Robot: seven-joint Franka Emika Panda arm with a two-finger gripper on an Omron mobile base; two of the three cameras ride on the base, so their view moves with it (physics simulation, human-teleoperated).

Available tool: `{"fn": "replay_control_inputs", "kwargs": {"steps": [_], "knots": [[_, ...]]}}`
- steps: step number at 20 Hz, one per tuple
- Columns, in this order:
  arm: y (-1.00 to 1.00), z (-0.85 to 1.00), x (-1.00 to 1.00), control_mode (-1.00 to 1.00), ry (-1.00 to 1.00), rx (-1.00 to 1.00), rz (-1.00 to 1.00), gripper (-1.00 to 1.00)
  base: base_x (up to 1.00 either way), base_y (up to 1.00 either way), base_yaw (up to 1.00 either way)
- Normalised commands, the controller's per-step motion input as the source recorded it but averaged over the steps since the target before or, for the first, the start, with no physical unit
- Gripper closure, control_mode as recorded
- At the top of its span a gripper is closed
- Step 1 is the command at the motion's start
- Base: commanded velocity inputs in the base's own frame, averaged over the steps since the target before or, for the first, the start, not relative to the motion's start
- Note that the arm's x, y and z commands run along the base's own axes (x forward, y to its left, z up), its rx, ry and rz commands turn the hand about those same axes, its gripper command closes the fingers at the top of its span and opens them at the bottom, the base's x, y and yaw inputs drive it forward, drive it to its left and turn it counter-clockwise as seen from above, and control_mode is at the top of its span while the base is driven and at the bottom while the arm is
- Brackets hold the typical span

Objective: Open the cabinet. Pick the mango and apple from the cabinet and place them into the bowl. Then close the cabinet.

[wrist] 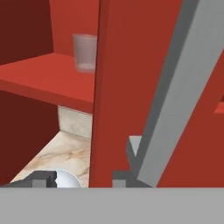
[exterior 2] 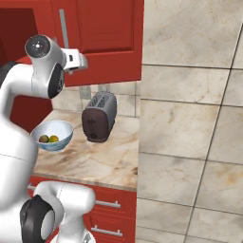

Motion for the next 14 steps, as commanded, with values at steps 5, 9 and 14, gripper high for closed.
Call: {"fn": "replay_control_inputs", "kwargs": {"steps": [5,9,14], "knots": [[0.0,0.0,0.4,-1.0,0.0,0.0,0.0,-1.0,0.0,0.0,0.0],[0.0,0.0,0.42,-1.0,0.0,0.0,0.0,-1.0,0.0,0.0,0.0],[0.0,0.0,0.43,-1.0,0.0,0.0,0.0,-1.0,0.0,0.0,0.0]]}}
